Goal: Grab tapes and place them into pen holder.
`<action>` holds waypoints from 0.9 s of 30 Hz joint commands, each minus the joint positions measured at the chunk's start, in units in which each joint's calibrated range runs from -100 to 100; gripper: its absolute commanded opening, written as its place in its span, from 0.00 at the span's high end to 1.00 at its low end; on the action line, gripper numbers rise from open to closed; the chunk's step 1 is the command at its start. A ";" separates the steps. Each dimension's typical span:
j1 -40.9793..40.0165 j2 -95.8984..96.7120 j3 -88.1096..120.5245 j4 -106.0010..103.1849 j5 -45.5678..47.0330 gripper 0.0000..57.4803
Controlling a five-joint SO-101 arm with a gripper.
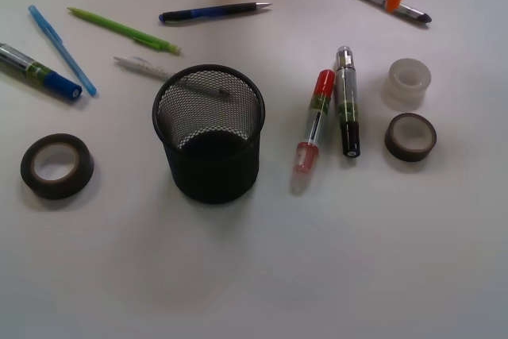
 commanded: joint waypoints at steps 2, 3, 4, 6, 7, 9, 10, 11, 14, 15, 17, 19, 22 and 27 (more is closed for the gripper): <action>-1.12 7.94 -11.45 -0.75 -0.63 0.00; -1.12 10.07 -13.08 0.04 -0.59 0.00; -1.19 12.19 -14.98 1.26 -0.59 0.00; -1.64 16.53 -19.24 5.29 -0.59 0.00; -1.79 18.48 -21.77 7.74 -0.59 0.00; -3.06 21.88 -27.66 12.29 -0.59 0.00; -3.59 23.41 -30.74 14.21 -0.59 0.00; -4.26 24.86 -33.91 15.79 -0.59 0.00; -5.08 28.85 -41.97 18.94 -0.59 0.00; -4.93 31.23 -46.23 20.77 -0.59 0.00; -4.63 33.53 -49.49 22.78 -0.49 0.00; -3.29 35.99 -51.66 24.10 1.32 0.00; -0.89 39.82 -53.75 25.15 3.61 0.00; -0.15 42.62 -59.09 30.22 3.81 0.00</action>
